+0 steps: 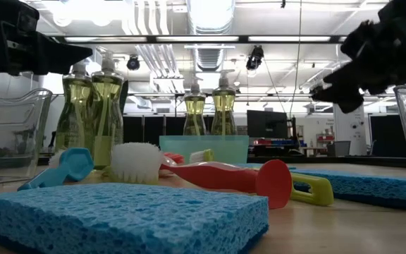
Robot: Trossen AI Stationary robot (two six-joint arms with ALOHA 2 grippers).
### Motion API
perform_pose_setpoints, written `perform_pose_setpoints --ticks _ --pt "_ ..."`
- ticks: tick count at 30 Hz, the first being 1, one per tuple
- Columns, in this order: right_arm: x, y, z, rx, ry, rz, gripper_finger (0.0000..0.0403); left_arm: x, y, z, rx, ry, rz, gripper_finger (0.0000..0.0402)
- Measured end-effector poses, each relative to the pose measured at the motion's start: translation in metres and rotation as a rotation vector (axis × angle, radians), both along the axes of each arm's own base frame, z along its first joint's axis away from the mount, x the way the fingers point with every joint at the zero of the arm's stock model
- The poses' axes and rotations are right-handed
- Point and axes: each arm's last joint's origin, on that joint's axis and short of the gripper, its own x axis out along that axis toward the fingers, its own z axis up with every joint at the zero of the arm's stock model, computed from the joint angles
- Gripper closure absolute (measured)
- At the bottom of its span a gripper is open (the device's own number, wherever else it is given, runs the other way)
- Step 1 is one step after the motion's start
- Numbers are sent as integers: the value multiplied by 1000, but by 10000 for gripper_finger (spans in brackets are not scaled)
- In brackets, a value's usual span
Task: Pick & Place Kitchen Sink Supplies
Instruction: Put the right dishwashing liquid into the green bin
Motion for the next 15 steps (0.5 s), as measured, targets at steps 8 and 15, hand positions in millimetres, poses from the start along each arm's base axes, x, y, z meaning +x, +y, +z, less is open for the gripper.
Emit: perform_pose_setpoints --ticks 8,15 --pt "-1 -1 11 -162 -182 23 131 0 -1 2 -69 -30 -26 401" --pt "-8 -2 11 -197 -230 21 138 0 -1 6 -223 -78 -57 401"
